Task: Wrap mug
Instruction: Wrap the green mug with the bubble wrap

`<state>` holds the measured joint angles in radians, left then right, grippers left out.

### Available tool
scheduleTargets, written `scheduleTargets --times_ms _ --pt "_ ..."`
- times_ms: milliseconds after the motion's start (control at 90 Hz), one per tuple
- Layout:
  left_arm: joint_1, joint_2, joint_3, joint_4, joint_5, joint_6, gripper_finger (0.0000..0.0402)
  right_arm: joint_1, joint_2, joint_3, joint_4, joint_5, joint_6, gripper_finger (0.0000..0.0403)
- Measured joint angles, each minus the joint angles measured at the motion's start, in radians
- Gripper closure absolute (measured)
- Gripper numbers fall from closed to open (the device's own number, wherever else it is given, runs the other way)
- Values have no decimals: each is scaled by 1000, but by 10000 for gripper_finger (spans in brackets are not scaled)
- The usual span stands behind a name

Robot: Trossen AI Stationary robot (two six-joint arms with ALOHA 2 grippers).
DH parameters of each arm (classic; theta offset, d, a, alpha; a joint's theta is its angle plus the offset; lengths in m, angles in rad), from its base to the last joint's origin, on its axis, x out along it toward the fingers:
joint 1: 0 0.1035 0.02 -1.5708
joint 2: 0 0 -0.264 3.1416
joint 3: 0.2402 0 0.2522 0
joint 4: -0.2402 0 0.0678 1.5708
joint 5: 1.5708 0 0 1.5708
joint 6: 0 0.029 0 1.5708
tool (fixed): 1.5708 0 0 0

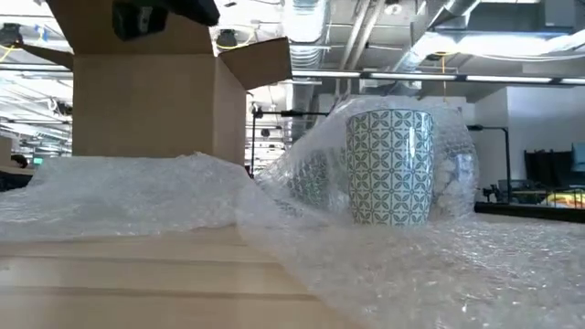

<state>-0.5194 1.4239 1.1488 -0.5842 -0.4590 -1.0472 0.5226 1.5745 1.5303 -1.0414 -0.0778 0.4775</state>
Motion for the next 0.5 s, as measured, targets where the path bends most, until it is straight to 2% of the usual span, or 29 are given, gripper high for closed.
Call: scheduleTargets --times_ms 144,244,422,500 --pt "-49 0 0 1 -4 -38 402 107 2 -69 36 -15 67 323" --pt "-92 0 0 17 -50 -81 402 164 2 -128 92 -15 131 275" --pt "-165 3 0 75 -145 -142 402 262 2 -266 274 8 174 196" --pt "-181 20 0 91 -152 -182 402 296 2 -332 348 31 177 173"
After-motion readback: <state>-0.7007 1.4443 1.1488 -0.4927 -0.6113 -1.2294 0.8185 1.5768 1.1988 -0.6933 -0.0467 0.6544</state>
